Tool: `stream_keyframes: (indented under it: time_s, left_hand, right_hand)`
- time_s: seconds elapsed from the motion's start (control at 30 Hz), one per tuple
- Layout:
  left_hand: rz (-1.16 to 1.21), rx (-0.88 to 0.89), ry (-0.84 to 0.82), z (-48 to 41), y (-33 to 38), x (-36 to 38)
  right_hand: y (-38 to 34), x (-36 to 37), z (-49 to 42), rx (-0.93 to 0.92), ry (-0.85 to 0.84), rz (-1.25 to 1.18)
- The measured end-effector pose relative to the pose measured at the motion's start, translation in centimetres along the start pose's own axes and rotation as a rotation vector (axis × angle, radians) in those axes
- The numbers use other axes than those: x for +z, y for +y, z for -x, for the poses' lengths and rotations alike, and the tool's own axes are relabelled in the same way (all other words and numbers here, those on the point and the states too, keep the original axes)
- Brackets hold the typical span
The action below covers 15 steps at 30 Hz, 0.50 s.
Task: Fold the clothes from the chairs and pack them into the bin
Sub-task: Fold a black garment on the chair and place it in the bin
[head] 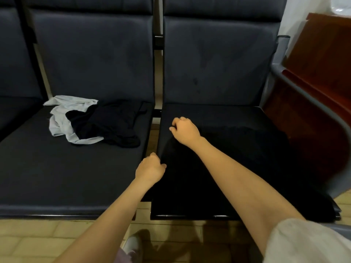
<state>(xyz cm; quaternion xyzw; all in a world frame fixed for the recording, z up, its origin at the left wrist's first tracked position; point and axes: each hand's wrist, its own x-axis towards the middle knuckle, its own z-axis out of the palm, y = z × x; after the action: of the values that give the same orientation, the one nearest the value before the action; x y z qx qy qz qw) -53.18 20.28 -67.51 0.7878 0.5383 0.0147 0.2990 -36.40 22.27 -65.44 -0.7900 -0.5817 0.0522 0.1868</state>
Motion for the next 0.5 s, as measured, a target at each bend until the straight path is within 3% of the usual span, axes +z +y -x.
stream_keyframes:
  time_s: [0.1, 0.2, 0.37, 0.4, 0.5]
  left_hand:
    - [-0.001, 0.008, -0.029, -0.2, -0.1, -0.1]
    - [-0.008, 0.011, -0.024, 0.1, 0.3, -0.4]
    - [0.072, -0.01, -0.017, 0.7, 1.2, -0.9]
    - [0.054, -0.008, -0.025, 0.9, 1.2, -1.0]
    - [-0.01, -0.029, -0.061, 1.3, 1.0, -1.1]
  right_hand:
    - [-0.4, 1.6, -2.5, 0.149, -0.131, 0.124]
    - [0.3, 2.5, -3.4, 0.206, -0.106, 0.154]
    - [2.9, 0.7, -3.5, 0.331, 0.154, -0.682]
    - [3.5, 0.2, -2.9, 0.345, 0.142, -0.702]
    - [4.9, 0.0, -1.1, 0.324, 0.148, -0.452]
